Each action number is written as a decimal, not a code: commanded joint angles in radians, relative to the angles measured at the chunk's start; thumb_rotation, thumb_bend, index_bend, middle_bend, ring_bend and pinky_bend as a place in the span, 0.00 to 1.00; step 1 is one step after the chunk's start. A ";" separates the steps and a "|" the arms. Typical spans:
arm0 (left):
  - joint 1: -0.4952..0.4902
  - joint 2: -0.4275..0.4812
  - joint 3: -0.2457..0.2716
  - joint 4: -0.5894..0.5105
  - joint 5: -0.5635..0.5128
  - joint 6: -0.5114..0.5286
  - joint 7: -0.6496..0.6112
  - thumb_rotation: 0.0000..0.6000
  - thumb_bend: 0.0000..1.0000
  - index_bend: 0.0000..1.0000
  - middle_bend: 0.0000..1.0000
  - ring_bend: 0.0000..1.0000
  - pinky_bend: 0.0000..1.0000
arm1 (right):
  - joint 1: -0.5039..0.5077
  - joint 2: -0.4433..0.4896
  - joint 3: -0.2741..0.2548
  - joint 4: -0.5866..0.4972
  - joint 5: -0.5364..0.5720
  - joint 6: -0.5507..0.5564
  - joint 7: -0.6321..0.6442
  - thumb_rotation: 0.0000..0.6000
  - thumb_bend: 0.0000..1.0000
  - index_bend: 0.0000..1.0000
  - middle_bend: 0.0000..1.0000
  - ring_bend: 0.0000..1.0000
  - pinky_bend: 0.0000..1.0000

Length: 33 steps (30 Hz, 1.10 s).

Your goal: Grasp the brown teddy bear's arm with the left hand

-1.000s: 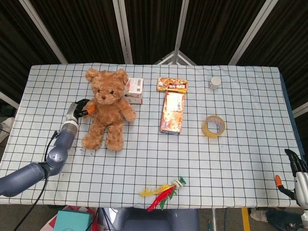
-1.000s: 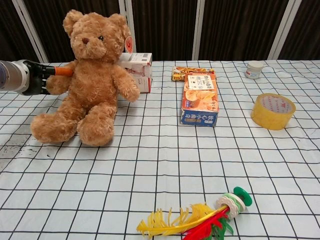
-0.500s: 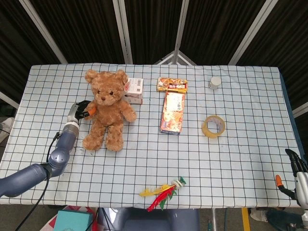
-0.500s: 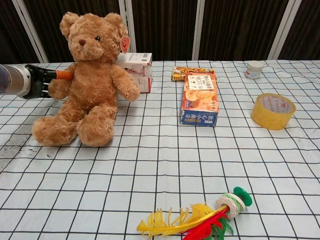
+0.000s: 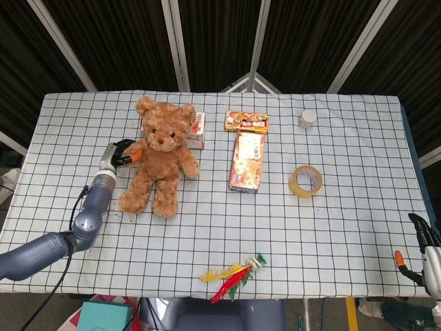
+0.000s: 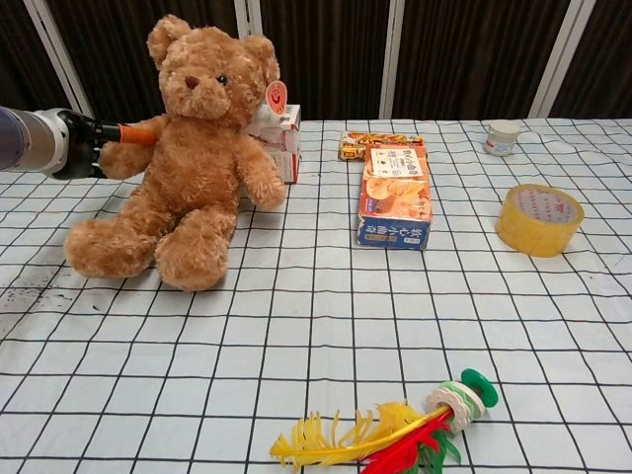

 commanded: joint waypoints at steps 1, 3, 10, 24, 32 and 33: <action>0.008 -0.010 0.009 0.015 -0.015 -0.007 0.004 1.00 0.55 0.48 0.44 0.00 0.02 | -0.001 0.001 0.000 -0.001 -0.001 0.001 0.001 1.00 0.42 0.03 0.11 0.19 0.04; 0.013 -0.015 0.016 0.027 -0.024 -0.018 0.008 1.00 0.48 0.45 0.42 0.00 0.02 | -0.001 0.001 -0.002 -0.001 -0.001 0.000 0.002 1.00 0.42 0.03 0.11 0.19 0.04; 0.035 0.006 0.014 0.017 0.062 -0.093 0.003 1.00 0.18 0.03 0.04 0.00 0.00 | 0.000 0.001 -0.001 -0.003 0.002 -0.004 -0.002 1.00 0.42 0.03 0.11 0.19 0.04; 0.421 0.410 -0.008 -0.510 0.474 0.083 -0.062 1.00 0.17 0.00 0.00 0.00 0.00 | 0.003 -0.002 -0.008 -0.004 -0.004 -0.014 -0.001 1.00 0.42 0.03 0.11 0.19 0.04; 0.706 0.761 0.185 -0.736 0.712 0.274 0.073 1.00 0.19 0.02 0.00 0.00 0.00 | -0.002 0.003 -0.002 -0.005 -0.011 0.008 0.015 1.00 0.42 0.03 0.11 0.19 0.04; 0.727 0.764 0.195 -0.735 0.738 0.310 0.072 1.00 0.19 0.02 0.00 0.00 0.00 | -0.004 0.006 -0.001 -0.009 -0.015 0.016 0.016 1.00 0.42 0.03 0.11 0.19 0.04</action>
